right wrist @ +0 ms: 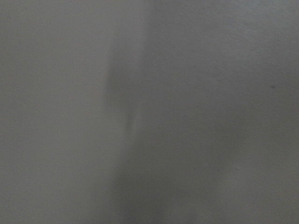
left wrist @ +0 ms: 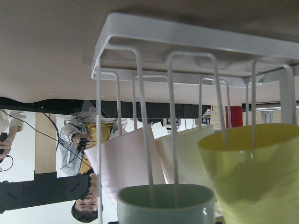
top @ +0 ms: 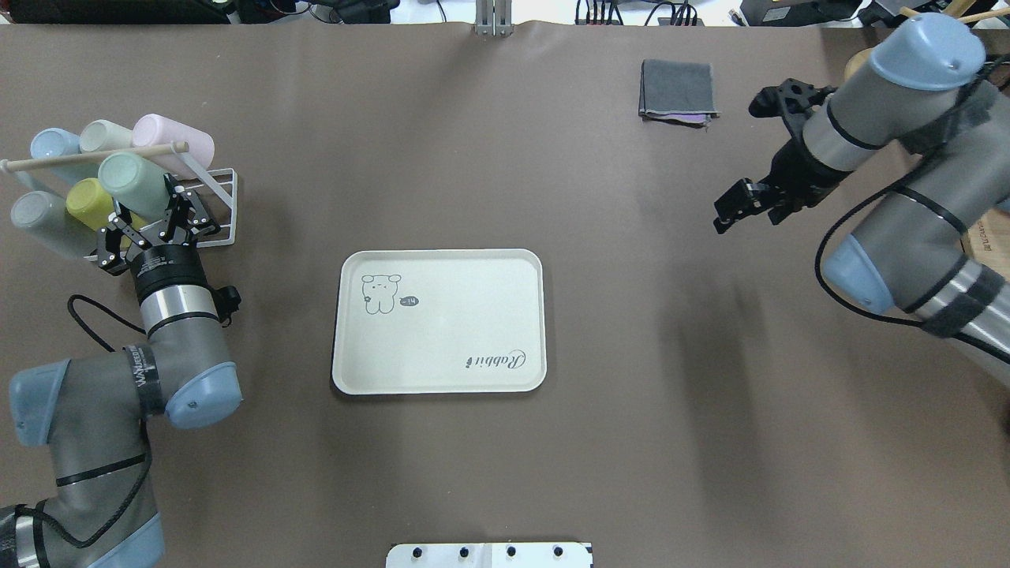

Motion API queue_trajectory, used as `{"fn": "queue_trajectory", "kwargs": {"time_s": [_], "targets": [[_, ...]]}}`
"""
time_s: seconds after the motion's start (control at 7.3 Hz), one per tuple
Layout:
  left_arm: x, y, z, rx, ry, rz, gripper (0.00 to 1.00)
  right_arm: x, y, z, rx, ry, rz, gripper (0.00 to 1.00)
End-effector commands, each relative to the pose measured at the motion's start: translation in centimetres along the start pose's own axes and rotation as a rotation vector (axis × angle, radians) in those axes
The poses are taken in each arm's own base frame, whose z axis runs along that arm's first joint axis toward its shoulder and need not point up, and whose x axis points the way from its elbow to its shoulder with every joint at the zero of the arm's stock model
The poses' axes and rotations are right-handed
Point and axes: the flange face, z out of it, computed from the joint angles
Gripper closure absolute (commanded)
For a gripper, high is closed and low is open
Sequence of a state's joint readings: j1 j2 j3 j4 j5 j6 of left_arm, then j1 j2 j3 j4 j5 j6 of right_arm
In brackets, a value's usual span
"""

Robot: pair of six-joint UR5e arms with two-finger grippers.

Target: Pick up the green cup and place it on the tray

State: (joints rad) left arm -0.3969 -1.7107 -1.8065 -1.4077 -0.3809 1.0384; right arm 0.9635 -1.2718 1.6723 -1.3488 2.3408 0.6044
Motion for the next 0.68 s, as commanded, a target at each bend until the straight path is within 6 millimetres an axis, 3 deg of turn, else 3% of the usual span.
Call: {"fn": "queue_trajectory", "kwargs": {"time_s": [0.0,0.14,0.27,0.55], "targets": [[1.4,3.5,-0.7,0.004,-0.013,-0.028,0.69,6.1,4.4,-3.1,0.018,0.028,0.039,0.0],[0.7,5.5,-1.6,0.013,-0.028,-0.065,0.69,12.4,6.8,-5.4,0.031,0.063,-0.006,0.0],[0.0,7.6,-1.8,0.013,-0.036,-0.111,0.7,16.1,8.8,-6.9,0.023,0.085,-0.008,0.0],[-1.8,13.0,-2.4,0.037,-0.11,-0.215,0.7,21.0,10.5,-9.7,-0.002,0.129,-0.021,0.0]]}}
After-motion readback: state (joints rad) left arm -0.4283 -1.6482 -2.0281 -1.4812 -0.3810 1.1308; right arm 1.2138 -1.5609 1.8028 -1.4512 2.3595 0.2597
